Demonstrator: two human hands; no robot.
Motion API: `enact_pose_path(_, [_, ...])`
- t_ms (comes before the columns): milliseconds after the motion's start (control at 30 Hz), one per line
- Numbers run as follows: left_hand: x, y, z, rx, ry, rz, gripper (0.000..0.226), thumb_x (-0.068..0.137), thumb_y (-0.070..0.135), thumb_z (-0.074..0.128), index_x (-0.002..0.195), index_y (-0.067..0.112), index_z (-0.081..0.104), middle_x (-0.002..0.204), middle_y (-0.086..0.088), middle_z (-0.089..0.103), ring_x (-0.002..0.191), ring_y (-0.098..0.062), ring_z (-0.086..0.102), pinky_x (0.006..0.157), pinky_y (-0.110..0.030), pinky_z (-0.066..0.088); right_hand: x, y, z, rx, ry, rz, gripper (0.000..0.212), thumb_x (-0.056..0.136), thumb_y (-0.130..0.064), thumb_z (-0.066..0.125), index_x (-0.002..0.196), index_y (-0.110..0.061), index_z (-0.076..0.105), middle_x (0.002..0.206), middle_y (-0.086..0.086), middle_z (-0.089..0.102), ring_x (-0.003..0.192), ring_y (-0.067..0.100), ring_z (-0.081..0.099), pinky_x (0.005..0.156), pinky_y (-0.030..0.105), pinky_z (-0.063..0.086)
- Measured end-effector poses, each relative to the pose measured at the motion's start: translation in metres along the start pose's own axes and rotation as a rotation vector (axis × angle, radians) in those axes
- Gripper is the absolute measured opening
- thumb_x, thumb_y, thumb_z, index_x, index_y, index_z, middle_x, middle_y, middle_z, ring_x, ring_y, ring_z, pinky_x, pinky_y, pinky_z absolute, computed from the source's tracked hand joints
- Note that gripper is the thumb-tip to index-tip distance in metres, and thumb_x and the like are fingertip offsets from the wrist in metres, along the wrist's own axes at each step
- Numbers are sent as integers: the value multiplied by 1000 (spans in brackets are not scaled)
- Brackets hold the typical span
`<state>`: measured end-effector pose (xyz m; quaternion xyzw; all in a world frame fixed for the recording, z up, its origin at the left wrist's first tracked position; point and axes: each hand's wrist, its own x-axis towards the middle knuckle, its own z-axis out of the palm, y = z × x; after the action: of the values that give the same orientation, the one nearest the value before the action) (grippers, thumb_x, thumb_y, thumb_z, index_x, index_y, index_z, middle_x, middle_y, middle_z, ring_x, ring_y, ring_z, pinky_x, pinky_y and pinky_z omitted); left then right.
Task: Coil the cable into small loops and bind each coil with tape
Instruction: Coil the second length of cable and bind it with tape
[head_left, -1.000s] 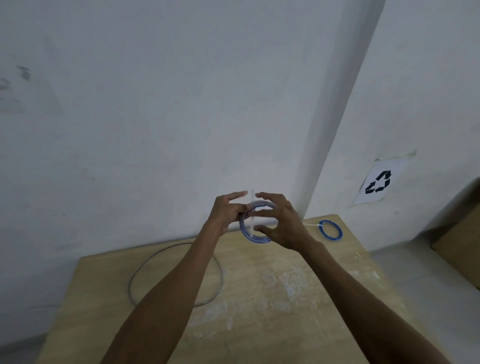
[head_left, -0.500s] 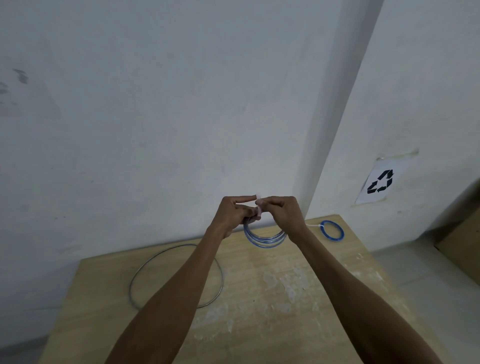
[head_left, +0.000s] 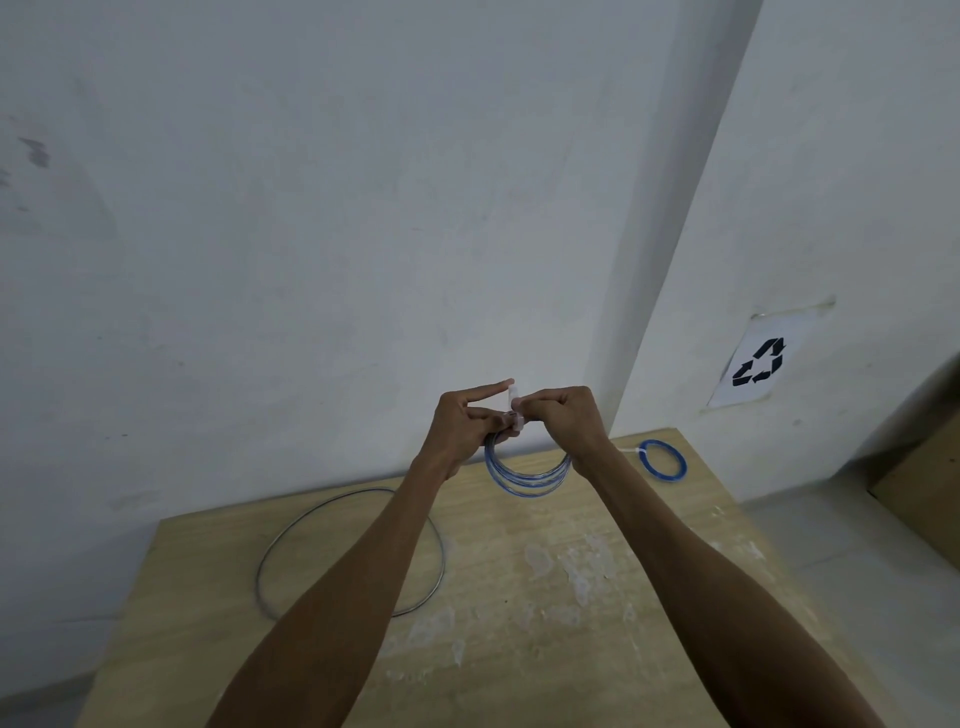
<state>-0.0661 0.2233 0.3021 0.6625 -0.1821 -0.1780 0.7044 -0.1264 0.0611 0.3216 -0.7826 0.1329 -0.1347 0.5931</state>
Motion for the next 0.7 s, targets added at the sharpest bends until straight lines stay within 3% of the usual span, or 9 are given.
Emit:
enact_pose_path(367, [0, -1, 3, -29, 10, 40, 51, 86, -10, 74, 134, 7, 67, 90, -26, 77, 77, -27, 76, 77, -32, 62, 1, -4, 0, 33, -2, 26, 15, 78, -11, 72, 65, -6, 79, 71, 16, 75, 80, 27, 74, 97, 52, 54])
enact_pose_path(567, [-1, 3, 3, -11, -7, 74, 47, 89, -8, 72, 134, 5, 66, 86, -20, 79, 70, -20, 75, 73, -26, 59, -4, -7, 1, 92, 9, 10, 17, 86, -12, 73, 72, -4, 80, 73, 13, 76, 81, 20, 76, 98, 43, 56])
enact_pose_path(700, [-5, 2, 6, -2, -6, 103, 47, 91, -6, 71, 137, 4, 63, 84, -14, 79, 72, -17, 75, 76, -27, 61, -7, -6, 2, 108, 16, -6, 21, 88, -18, 77, 74, -4, 80, 70, 8, 76, 77, 16, 75, 89, 32, 56])
